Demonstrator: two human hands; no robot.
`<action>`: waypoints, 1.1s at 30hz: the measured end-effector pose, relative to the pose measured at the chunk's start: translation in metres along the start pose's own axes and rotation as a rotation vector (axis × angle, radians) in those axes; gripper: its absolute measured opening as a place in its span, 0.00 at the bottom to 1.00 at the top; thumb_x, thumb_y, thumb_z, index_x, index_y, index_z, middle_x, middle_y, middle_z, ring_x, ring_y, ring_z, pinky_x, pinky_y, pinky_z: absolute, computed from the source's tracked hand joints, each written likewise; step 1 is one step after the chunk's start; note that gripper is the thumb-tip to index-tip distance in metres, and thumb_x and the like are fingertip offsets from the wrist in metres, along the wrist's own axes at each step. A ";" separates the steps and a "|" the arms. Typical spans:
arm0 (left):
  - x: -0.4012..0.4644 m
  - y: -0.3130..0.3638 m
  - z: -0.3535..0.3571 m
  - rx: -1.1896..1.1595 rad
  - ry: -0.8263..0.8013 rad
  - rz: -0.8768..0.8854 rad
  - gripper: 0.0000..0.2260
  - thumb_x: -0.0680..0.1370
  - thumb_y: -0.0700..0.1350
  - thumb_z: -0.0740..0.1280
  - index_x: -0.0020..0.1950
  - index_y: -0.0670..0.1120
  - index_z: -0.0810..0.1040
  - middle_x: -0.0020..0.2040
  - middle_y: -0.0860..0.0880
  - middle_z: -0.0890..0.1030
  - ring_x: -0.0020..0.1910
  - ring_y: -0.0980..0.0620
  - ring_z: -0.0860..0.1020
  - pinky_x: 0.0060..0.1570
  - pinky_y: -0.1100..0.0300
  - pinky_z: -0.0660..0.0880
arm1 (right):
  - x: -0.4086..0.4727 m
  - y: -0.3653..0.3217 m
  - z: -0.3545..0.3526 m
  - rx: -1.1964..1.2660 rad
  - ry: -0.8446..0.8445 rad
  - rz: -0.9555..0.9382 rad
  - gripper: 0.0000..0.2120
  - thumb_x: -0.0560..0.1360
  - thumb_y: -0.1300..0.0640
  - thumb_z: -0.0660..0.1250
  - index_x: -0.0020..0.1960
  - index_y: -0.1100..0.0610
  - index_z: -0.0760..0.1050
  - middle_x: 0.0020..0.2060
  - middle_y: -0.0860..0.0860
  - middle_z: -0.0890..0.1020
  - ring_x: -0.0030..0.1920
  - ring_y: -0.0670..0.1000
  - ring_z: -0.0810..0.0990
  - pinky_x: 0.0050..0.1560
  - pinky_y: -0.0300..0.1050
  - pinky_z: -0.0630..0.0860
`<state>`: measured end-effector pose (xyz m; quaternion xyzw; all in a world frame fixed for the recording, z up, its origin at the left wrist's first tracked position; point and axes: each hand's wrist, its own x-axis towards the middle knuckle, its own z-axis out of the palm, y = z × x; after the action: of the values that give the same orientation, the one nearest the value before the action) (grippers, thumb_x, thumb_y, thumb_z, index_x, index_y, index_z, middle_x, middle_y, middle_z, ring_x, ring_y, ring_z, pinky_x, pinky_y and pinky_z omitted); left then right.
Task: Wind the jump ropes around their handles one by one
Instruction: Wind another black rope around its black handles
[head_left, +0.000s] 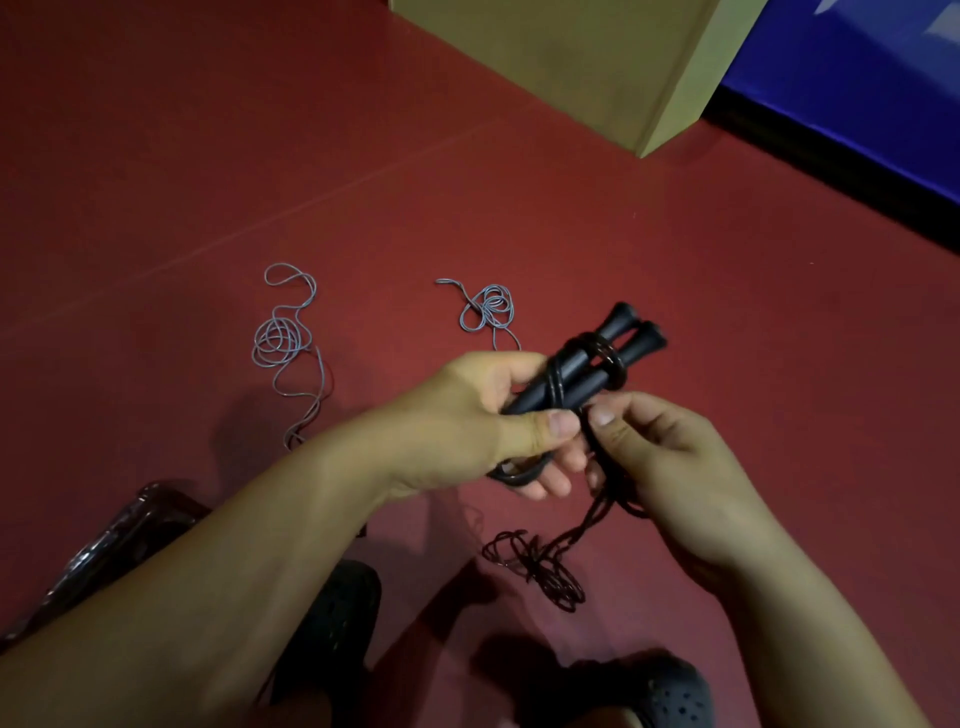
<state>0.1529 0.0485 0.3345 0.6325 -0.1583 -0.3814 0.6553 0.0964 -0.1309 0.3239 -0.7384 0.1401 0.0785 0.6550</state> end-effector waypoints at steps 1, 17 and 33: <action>0.001 -0.001 -0.001 0.002 0.029 -0.001 0.10 0.81 0.37 0.64 0.62 0.41 0.75 0.42 0.43 0.84 0.37 0.47 0.84 0.37 0.58 0.81 | 0.000 0.000 0.000 0.006 -0.016 0.020 0.08 0.81 0.60 0.62 0.49 0.60 0.79 0.34 0.52 0.80 0.31 0.49 0.74 0.30 0.38 0.69; 0.007 -0.008 -0.005 0.352 0.284 -0.054 0.07 0.83 0.49 0.60 0.55 0.51 0.77 0.36 0.54 0.81 0.25 0.56 0.73 0.27 0.66 0.69 | 0.001 -0.001 0.000 0.068 0.089 0.240 0.07 0.79 0.58 0.65 0.46 0.60 0.78 0.29 0.53 0.78 0.25 0.47 0.70 0.29 0.42 0.66; 0.010 -0.014 -0.011 0.529 0.567 0.040 0.07 0.81 0.47 0.64 0.44 0.54 0.76 0.35 0.52 0.78 0.33 0.52 0.74 0.36 0.58 0.69 | -0.010 -0.010 0.001 0.004 -0.150 0.070 0.13 0.80 0.55 0.62 0.44 0.63 0.78 0.24 0.49 0.64 0.22 0.46 0.56 0.24 0.37 0.54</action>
<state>0.1631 0.0505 0.3171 0.8569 -0.0762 -0.1246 0.4944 0.0905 -0.1278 0.3362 -0.7238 0.1165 0.1560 0.6620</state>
